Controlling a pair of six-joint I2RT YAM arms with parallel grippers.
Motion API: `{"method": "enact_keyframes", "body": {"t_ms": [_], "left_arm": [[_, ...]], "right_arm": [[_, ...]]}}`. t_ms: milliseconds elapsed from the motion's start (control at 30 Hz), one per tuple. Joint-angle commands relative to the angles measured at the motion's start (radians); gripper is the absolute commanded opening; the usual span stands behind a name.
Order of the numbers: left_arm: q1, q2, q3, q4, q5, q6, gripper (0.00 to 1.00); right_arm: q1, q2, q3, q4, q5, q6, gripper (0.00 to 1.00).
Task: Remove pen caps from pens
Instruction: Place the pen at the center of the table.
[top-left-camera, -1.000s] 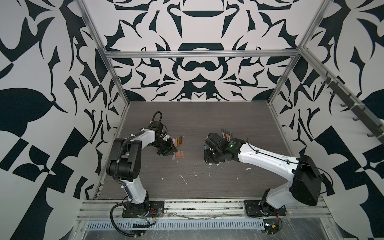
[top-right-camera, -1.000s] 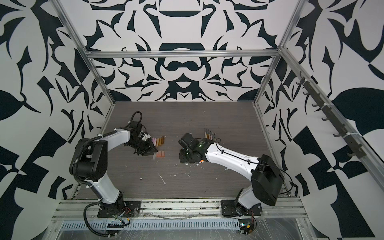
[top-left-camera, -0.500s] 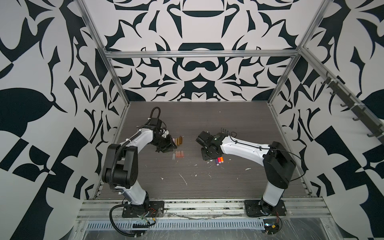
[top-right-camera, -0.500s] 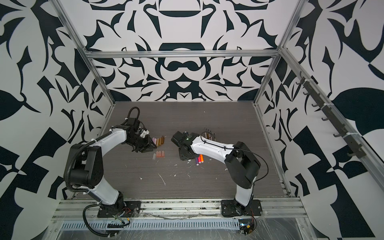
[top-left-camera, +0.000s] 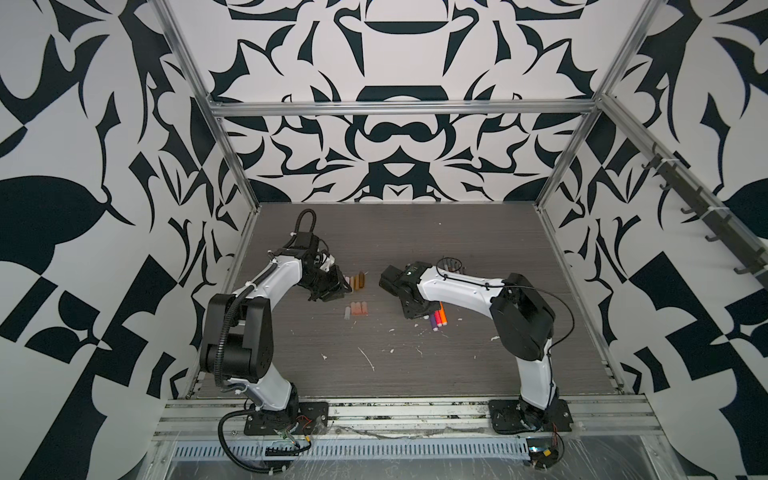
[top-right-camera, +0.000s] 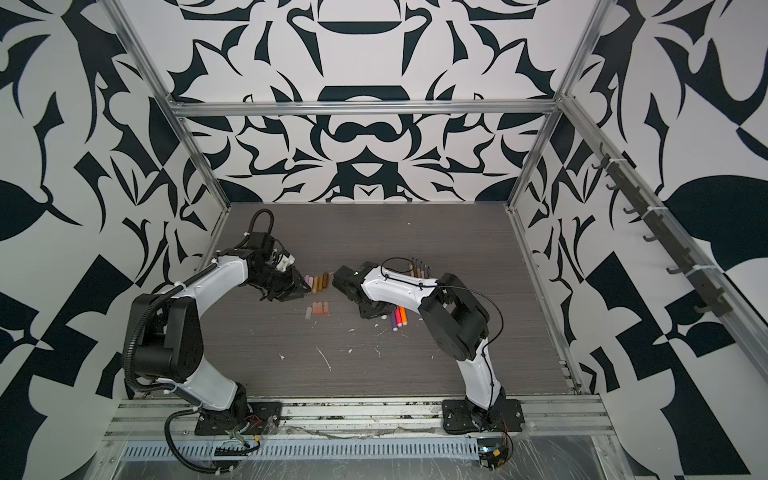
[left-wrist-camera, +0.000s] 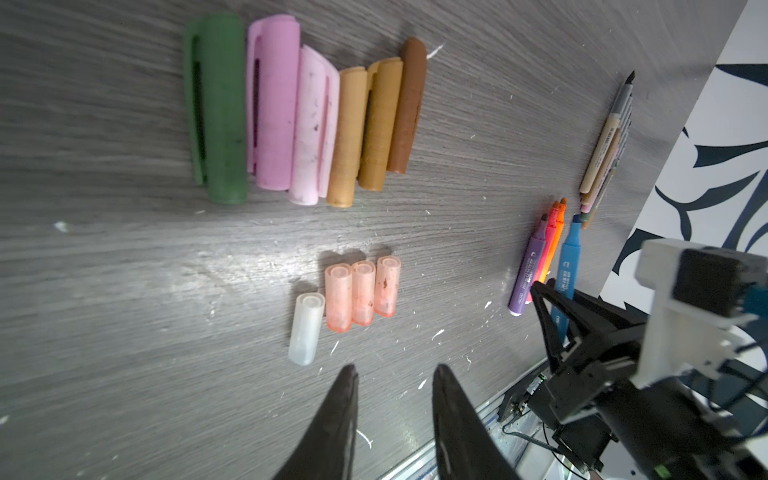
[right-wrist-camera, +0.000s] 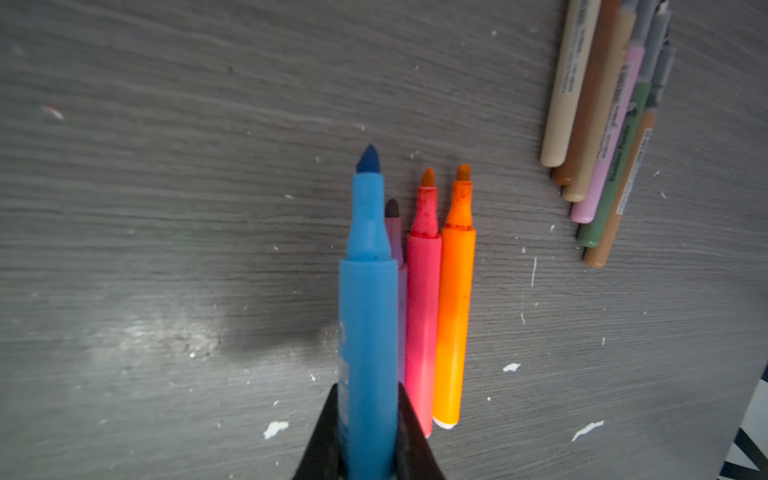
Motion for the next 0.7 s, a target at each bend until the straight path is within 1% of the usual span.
{"method": "enact_keyframes", "body": {"t_ms": [0, 233, 400, 467, 567, 667], "left_arm": [[0.012, -0.015, -0.017, -0.022, 0.02, 0.009, 0.34], [0.017, -0.028, -0.04, -0.013, 0.03, -0.001, 0.34], [0.017, -0.06, -0.08, 0.011, 0.055, -0.037, 0.34], [0.016, -0.085, -0.104, 0.021, 0.062, -0.059, 0.35], [0.017, -0.126, -0.142, 0.029, 0.07, -0.084, 0.37], [0.017, -0.171, -0.18, 0.025, 0.083, -0.105, 0.38]], "right_arm": [[0.009, 0.0, 0.033, -0.075, 0.05, 0.035, 0.04], [0.009, 0.008, 0.034, -0.087, 0.052, 0.028, 0.22], [0.009, 0.005, 0.044, -0.091, 0.057, 0.021, 0.24], [0.01, 0.005, 0.05, -0.094, 0.059, 0.014, 0.28], [0.01, 0.003, 0.05, -0.093, 0.058, 0.007, 0.28], [0.009, 0.001, 0.053, -0.092, 0.057, 0.005, 0.28]]}}
